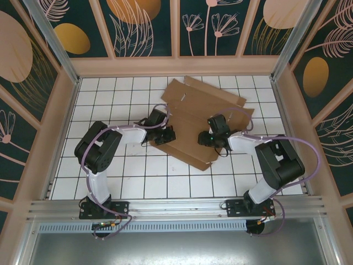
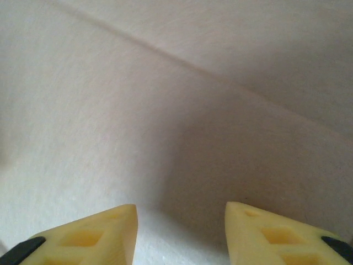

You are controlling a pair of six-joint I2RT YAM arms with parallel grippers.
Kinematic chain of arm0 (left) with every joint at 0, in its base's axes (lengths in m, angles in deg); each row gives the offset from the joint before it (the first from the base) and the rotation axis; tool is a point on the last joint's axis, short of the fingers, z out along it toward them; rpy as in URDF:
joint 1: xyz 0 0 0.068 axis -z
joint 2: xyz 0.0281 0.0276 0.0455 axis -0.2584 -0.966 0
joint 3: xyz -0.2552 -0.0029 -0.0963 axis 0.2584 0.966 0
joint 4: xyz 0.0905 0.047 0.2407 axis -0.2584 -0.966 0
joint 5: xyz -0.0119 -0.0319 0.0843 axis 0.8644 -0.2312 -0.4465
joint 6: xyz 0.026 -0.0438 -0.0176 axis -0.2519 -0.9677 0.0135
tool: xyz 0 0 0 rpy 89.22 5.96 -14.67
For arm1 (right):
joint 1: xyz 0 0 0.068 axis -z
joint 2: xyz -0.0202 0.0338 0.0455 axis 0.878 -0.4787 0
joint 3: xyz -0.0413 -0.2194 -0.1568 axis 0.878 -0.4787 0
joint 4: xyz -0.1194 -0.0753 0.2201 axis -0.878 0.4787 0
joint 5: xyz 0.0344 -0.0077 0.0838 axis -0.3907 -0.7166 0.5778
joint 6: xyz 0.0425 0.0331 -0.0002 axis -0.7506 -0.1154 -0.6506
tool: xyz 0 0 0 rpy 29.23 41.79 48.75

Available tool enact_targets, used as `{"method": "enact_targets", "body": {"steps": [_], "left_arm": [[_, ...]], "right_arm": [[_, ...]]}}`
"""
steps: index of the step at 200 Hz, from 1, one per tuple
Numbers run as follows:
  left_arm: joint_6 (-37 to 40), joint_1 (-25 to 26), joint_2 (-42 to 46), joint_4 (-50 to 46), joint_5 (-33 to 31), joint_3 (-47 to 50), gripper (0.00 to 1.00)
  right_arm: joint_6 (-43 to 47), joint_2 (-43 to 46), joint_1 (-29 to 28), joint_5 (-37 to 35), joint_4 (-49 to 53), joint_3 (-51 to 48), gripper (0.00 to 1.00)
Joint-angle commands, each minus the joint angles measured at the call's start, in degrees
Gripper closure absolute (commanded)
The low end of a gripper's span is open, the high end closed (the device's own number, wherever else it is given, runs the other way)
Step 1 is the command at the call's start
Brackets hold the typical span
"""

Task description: Fold the paper box

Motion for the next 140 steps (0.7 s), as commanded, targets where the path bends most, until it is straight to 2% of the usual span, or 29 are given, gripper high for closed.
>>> {"method": "enact_targets", "body": {"steps": [1,12,36,60,78,84,98,101,119,127,140], "left_arm": [[-0.8,-3.2,-3.4,-3.6,-6.6,2.3,1.0],[-0.2,-4.3,-3.7,-4.4,-6.9,1.5,1.0],[1.5,-6.1,-4.5,-6.5,-7.6,-1.1,1.0],[3.6,-7.4,-6.3,-9.0,-8.5,-4.5,1.0],[3.8,-10.2,-6.2,-9.3,-8.4,-5.0,1.0],[4.2,-11.3,-5.5,-9.3,-8.6,-4.7,1.0],[6.7,-13.7,-4.1,-10.9,-10.4,-5.3,1.0],[7.5,-14.0,-4.1,-11.7,-11.2,-5.9,1.0],[10.2,-15.0,-3.7,-15.8,-13.3,-10.5,1.0],[10.6,-14.9,-2.9,-16.0,-11.8,-11.6,1.0],[10.6,-14.8,-1.4,-16.2,-9.2,-12.2,1.0]], "right_arm": [[1.4,0.5,-5.8,4.0,2.1,-1.6,0.54],[1.7,0.0,-8.3,4.6,2.9,-0.8,0.55],[1.0,-1.1,-11.5,11.2,0.9,0.1,0.57],[1.6,-4.6,-13.8,15.2,-0.9,3.7,0.57],[2.2,-6.8,-15.0,16.9,-1.7,8.0,0.55],[2.2,-6.7,-15.4,17.0,-2.0,9.0,0.5],[2.2,-4.0,-15.5,16.5,-4.0,9.4,0.24],[2.2,-3.0,-15.4,16.3,-4.7,9.2,0.21],[2.0,3.8,-14.6,10.1,-6.0,7.3,0.16],[2.0,6.0,-13.5,8.2,-5.2,7.0,0.12],[3.2,7.8,-10.7,5.7,-1.9,7.1,0.13]]}}
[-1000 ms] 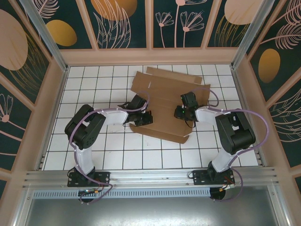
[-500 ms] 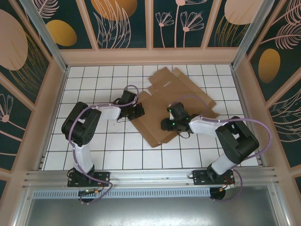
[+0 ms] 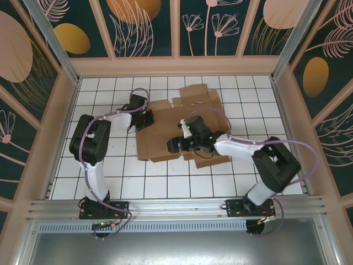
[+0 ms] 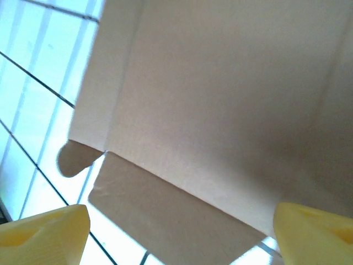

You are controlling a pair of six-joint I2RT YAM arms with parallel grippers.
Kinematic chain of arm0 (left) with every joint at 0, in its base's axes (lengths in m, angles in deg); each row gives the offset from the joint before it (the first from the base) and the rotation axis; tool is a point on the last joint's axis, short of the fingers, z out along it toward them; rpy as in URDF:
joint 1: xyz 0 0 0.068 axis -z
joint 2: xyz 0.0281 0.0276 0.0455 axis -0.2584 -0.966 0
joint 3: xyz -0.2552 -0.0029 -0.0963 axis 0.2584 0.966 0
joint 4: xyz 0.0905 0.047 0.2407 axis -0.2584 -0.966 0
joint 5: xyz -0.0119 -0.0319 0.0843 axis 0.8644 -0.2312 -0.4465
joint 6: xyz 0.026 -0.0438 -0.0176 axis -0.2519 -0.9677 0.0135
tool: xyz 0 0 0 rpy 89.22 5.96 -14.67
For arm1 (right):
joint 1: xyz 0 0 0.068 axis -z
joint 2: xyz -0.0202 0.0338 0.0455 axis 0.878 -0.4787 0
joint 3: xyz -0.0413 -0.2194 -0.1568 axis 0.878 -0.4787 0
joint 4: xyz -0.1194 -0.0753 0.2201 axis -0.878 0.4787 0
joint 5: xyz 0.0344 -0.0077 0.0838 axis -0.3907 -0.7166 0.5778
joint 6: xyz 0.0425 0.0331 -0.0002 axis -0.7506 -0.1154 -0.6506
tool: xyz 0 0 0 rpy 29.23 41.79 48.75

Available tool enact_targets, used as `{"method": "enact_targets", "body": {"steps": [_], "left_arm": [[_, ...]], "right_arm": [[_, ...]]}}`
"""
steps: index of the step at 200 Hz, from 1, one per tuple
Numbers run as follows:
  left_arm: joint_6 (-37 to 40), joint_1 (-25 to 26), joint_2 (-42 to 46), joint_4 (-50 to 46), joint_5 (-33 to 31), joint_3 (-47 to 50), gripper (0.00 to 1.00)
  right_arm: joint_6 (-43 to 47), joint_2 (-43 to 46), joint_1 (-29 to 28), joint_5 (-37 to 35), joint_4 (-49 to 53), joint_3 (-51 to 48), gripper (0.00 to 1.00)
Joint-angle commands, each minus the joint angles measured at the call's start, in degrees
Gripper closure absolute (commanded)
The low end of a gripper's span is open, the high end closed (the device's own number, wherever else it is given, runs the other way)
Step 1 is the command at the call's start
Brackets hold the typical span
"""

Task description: Fold the paper box

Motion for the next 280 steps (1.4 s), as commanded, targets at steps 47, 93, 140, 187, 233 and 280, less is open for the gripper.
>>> {"method": "enact_targets", "body": {"steps": [47,93,140,187,233,280], "left_arm": [[0.7,1.6,5.7,-2.4,4.9,1.4,1.0],[-1.7,3.4,10.1,2.0,4.6,4.8,1.0],[-0.4,3.4,17.0,2.2,5.7,7.6,0.88],[2.0,2.9,12.1,0.8,6.9,7.4,0.84],[1.2,1.8,6.2,1.6,9.9,6.7,0.82],[0.2,1.3,2.4,2.7,11.5,6.1,0.82]], "right_arm": [[4.8,-3.1,10.4,-12.4,9.6,5.1,0.26],[8.0,-19.4,6.5,-16.6,13.9,16.3,0.18],[7.5,-24.2,-0.1,-13.6,12.2,14.5,0.2],[-0.7,-16.5,-2.3,0.0,0.9,10.5,0.19],[-4.9,2.7,10.4,6.0,-10.8,-2.6,0.12],[2.4,2.6,23.6,1.9,3.6,-0.6,0.17]]}}
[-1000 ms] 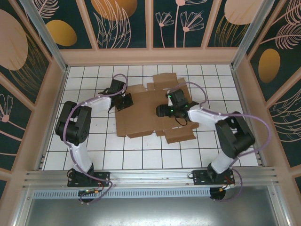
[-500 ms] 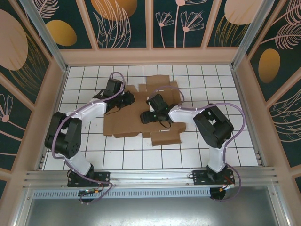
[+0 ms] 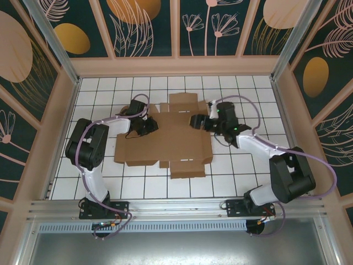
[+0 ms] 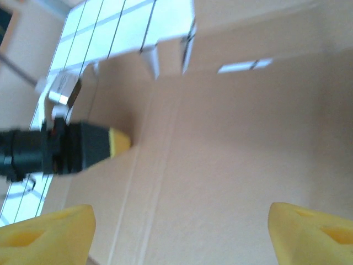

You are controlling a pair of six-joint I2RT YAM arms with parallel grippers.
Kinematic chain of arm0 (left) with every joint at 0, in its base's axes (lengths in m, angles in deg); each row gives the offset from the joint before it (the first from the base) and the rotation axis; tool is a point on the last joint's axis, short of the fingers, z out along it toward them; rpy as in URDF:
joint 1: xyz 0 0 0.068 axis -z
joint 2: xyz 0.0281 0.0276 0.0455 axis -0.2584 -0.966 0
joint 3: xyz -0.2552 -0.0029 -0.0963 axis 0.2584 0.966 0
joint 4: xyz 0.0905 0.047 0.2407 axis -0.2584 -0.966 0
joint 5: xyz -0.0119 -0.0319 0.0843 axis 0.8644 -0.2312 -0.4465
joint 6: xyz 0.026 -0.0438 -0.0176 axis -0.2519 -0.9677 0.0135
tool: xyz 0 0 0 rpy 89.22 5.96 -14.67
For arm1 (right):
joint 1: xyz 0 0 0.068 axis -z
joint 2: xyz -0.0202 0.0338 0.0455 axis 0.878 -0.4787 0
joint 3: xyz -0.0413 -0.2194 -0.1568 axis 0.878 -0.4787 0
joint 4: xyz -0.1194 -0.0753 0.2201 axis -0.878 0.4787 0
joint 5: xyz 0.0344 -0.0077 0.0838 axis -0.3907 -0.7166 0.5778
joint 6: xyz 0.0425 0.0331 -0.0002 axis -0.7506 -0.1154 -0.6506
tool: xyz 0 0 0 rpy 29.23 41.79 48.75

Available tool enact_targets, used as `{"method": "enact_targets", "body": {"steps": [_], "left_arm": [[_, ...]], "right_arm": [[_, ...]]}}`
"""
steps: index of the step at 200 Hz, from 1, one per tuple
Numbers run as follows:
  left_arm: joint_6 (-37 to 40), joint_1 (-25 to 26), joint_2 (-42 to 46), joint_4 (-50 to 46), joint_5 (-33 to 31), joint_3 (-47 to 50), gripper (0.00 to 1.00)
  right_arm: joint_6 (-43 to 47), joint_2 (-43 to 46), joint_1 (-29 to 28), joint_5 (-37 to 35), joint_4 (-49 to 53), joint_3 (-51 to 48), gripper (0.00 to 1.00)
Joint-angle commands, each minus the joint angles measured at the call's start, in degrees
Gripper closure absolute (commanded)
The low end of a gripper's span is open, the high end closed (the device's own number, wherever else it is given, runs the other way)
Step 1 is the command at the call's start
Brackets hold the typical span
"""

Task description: Fold the paper box

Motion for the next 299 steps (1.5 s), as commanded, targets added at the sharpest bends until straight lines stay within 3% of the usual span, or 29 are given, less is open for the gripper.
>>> {"method": "enact_targets", "body": {"steps": [1,37,101,121,139,175,193,236,270,299], "left_arm": [[0.0,-0.3,-1.9,1.0,1.8,-1.1,0.82],[0.4,-0.4,-4.3,-0.1,1.9,-1.0,0.83],[0.7,-0.5,-6.2,-0.7,1.8,-1.1,0.83],[1.0,-0.6,-6.3,-0.8,1.6,-1.1,0.83],[0.9,-0.6,-6.6,-0.8,1.8,-1.0,0.83],[0.9,-0.7,-6.5,0.0,3.3,-0.3,0.84],[0.4,-0.7,-6.4,0.7,4.4,0.3,0.84],[-3.7,-0.5,-3.6,5.1,8.5,4.6,0.85],[-6.3,0.1,0.0,6.2,9.5,8.2,0.88],[-9.6,2.1,3.2,10.0,13.0,11.7,0.9]], "right_arm": [[4.5,-4.3,3.7,0.0,8.9,2.1,0.17],[4.9,-9.3,5.0,-7.0,10.8,2.5,0.13],[0.1,-14.4,6.8,14.3,-2.1,-2.0,0.22],[-2.7,-15.3,7.4,18.1,-6.4,-3.6,0.27],[-3.1,-16.5,8.3,18.7,-7.1,-4.2,0.33],[-7.9,-17.5,10.9,25.7,-16.1,-7.8,0.57],[-7.8,-18.1,10.6,28.2,-17.0,-7.3,0.64],[-5.5,-15.7,10.3,27.6,-14.3,-6.1,0.76],[1.2,-10.8,8.4,19.3,0.1,-0.9,0.94],[7.8,-7.4,6.2,9.6,14.1,5.0,0.96]]}}
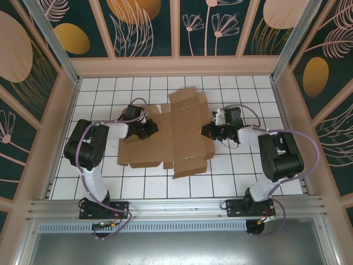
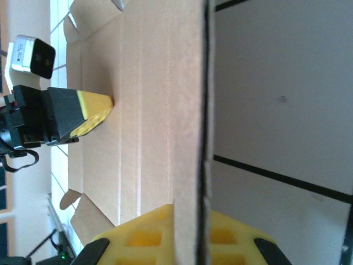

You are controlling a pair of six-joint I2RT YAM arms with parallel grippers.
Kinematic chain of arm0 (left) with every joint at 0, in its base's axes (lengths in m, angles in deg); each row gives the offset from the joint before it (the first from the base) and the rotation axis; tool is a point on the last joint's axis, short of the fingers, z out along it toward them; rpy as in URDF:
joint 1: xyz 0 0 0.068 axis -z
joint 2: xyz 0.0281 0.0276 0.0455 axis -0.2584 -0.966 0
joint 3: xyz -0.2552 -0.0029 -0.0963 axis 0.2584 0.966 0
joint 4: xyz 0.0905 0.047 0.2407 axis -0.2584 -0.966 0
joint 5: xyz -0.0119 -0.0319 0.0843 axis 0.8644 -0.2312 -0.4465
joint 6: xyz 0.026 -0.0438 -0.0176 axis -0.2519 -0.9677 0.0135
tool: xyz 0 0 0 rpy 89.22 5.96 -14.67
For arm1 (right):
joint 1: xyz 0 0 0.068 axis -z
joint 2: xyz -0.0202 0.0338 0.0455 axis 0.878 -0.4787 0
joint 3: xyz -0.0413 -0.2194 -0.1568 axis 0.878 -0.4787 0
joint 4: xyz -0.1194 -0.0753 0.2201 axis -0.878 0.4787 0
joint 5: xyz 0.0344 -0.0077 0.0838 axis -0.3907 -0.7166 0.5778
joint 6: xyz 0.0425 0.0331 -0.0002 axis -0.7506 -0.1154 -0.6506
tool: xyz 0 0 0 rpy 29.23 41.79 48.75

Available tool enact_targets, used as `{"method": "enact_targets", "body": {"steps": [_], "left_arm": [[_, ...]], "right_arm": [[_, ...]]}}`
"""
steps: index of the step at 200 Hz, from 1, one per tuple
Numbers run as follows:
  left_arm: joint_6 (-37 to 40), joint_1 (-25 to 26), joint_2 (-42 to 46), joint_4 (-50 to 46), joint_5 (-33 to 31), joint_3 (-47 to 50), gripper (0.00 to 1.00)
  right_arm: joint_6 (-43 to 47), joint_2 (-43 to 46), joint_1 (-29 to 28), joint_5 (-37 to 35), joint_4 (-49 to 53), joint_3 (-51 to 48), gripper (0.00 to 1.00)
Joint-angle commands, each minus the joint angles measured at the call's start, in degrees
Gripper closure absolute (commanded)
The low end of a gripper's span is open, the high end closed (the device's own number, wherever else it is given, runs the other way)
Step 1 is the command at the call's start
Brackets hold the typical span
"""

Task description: Fold the paper box

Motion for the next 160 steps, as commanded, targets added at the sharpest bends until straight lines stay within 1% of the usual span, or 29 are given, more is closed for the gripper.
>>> {"method": "enact_targets", "body": {"steps": [1,15,34,47,64,85,94,133,158,160], "left_arm": [[-4.2,3.0,2.2,-1.5,5.3,3.7,0.9],[-3.8,4.5,4.5,-2.9,5.2,3.5,0.9],[-3.4,4.7,9.1,-5.1,3.6,4.1,0.9],[-1.7,4.7,12.9,-7.9,0.8,4.0,0.86],[0.8,4.6,16.2,-11.4,-3.5,4.1,0.84],[2.8,4.2,17.3,-14.0,-8.2,4.1,0.82],[2.5,4.1,17.0,-15.1,-10.4,3.8,0.81],[-2.7,4.0,16.1,-12.1,-12.2,5.6,0.81],[-4.9,4.1,13.4,-8.3,-9.5,5.8,0.81],[-5.0,4.1,13.0,-7.9,-9.1,5.6,0.81]], "right_arm": [[7.7,3.8,-1.6,-11.7,12.7,6.2,0.97],[10.4,4.2,-3.4,-17.4,19.9,10.1,0.98],[11.1,4.5,-5.1,-21.7,26.8,14.8,1.0],[12.2,5.1,-5.9,-25.1,31.1,17.8,1.0],[14.4,5.3,-6.8,-30.8,37.2,22.6,1.0],[17.3,3.8,-7.4,-34.8,44.6,28.9,1.0],[18.2,2.4,-8.0,-37.1,47.5,31.4,1.0],[20.5,-3.6,-11.5,-43.2,55.9,39.2,1.0],[20.9,-6.7,-12.6,-41.8,58.6,42.7,0.99],[21.0,-6.9,-12.8,-40.6,58.8,42.9,0.99]]}}
